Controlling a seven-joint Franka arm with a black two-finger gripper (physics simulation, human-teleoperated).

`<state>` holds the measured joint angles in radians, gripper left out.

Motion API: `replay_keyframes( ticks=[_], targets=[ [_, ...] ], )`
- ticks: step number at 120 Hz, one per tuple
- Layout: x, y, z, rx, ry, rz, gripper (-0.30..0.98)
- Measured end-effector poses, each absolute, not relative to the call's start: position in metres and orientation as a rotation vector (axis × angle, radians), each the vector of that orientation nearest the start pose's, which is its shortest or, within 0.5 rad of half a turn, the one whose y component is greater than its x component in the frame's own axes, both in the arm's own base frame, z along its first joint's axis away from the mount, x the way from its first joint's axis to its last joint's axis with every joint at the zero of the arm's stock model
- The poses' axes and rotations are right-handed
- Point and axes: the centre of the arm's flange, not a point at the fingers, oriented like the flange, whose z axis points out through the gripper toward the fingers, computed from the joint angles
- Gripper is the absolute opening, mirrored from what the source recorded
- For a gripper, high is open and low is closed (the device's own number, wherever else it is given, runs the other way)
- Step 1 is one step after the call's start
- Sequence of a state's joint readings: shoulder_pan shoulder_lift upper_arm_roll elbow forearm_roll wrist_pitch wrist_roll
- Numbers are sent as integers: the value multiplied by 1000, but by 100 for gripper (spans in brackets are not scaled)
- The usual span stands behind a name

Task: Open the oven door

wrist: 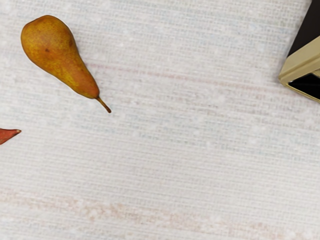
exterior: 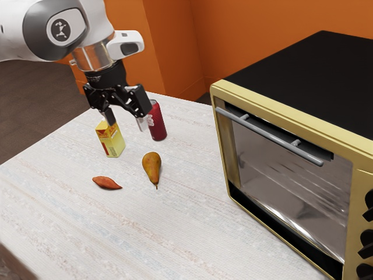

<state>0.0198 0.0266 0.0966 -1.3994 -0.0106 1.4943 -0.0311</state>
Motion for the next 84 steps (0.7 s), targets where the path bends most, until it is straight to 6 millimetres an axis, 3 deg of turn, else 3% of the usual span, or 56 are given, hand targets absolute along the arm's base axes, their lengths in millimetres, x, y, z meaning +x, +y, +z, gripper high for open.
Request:
replay_keyframes(
  ticks=[26,32,38,41,46,52,59,68,84],
  targets=[
    [548,63,689,-3140,-232,-126,69],
    [527,60,734,-3134,-210,-264,69],
    [479,49,800,-3120,-110,-477,69],
    [456,26,823,-3111,22,-545,69],
    [434,-50,839,-3076,371,-561,69],
    [415,-125,838,-2988,722,-516,68],
    [399,-181,830,-2866,1035,-484,68],
    [397,-211,816,-2739,1326,-470,68],
    [413,-223,793,-2546,1691,-486,68]
  ],
)
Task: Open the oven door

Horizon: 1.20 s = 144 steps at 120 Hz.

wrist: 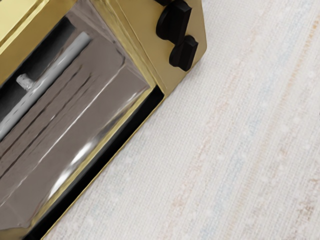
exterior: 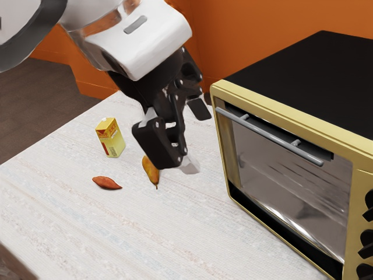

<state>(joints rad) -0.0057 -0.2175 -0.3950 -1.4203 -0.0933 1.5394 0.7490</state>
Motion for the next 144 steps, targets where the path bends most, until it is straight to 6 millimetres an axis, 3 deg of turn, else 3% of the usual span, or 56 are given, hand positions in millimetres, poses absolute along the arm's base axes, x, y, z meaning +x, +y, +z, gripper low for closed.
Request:
replay_keyframes(
  ticks=[10,23,76,89,98,144],
  targets=[
    [434,-227,767,-2434,1864,-465,68],
    [446,-229,755,-2267,2040,-483,69],
    [470,-227,738,-1767,2411,-492,69],
    [484,-205,732,-1764,2404,-483,69],
    [491,-201,727,-1752,2410,-479,69],
    [527,-221,696,-1675,2486,-492,69]
  ],
)
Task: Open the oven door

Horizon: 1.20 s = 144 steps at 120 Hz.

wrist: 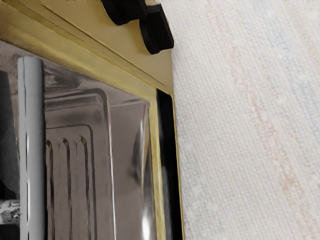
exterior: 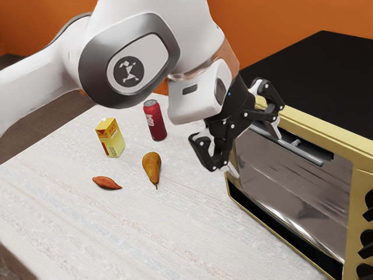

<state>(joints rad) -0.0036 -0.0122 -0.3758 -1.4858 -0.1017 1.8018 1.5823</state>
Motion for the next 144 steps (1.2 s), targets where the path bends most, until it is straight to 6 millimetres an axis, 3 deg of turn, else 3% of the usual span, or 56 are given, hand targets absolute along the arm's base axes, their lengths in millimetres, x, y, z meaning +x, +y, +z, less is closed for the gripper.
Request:
replay_keyframes(
  ticks=[28,51,64,90,123,144],
  targets=[
    [536,-229,689,-1656,2502,-498,69],
    [542,-232,682,-1654,2509,-493,85],
    [534,-227,689,-1652,2490,-493,68],
    [523,-221,700,-1644,2466,-496,68],
    [545,-211,695,-1642,2469,-494,69],
    [552,-192,697,-1661,2439,-479,69]
  ],
)
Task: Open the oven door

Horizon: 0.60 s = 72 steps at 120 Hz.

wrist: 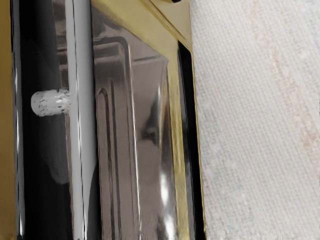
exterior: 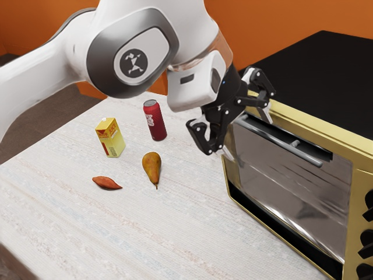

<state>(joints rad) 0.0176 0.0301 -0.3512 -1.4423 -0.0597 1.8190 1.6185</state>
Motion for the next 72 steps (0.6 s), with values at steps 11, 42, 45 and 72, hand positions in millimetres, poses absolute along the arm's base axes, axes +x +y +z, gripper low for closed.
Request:
replay_keyframes(
  ticks=[11,42,45,72],
  targets=[
    [554,-185,692,-1677,2433,-463,69],
    [538,-175,675,-1710,2437,-404,68],
    [528,-173,674,-1717,2432,-396,67],
    [398,-79,625,-1921,2330,-437,63]
  ],
)
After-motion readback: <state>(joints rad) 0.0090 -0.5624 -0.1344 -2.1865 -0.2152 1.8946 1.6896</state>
